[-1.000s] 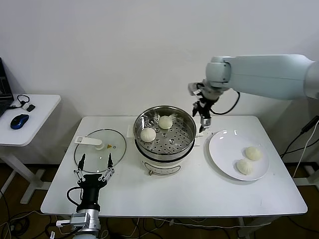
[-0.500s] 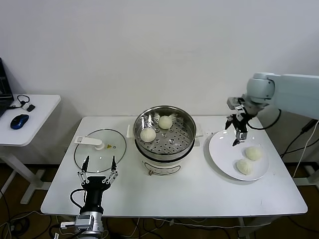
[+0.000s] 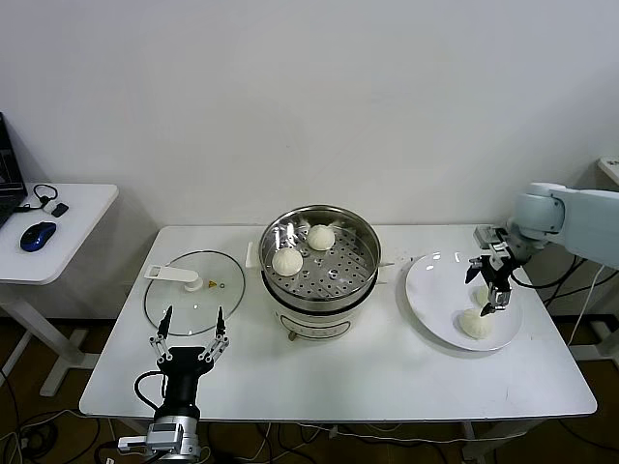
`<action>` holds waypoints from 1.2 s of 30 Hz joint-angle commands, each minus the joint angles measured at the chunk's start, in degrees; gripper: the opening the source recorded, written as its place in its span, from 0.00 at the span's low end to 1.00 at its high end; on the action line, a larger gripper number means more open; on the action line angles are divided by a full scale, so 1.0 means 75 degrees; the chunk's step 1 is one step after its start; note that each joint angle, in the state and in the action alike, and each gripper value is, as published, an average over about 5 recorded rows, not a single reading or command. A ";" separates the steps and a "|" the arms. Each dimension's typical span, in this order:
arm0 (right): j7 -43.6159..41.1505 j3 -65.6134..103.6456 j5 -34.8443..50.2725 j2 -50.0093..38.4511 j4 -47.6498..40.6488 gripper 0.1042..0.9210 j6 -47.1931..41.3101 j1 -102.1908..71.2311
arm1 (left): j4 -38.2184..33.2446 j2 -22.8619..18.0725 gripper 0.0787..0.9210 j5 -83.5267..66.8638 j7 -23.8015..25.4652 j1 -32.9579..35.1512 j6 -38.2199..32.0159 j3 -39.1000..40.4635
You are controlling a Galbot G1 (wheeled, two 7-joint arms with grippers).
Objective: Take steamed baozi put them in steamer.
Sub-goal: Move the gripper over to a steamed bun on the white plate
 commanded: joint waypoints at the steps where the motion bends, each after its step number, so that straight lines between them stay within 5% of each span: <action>1: 0.0023 0.0665 -0.0481 -0.0292 -0.0383 0.88 0.0178 -0.1233 | -0.0011 -0.0374 0.88 0.0067 0.0003 0.0026 -0.0014 -0.0004; 20: 0.0054 0.1899 -0.0905 0.0131 -0.1729 0.88 0.0596 -0.2324 | 0.0049 -0.0374 0.88 0.0074 0.0009 0.0025 -0.0062 -0.0098; 36: -0.0034 0.2029 -0.1045 0.0185 -0.1715 0.88 0.0576 -0.2510 | 0.0079 -0.0374 0.88 0.0071 -0.0002 0.0008 -0.0057 -0.0116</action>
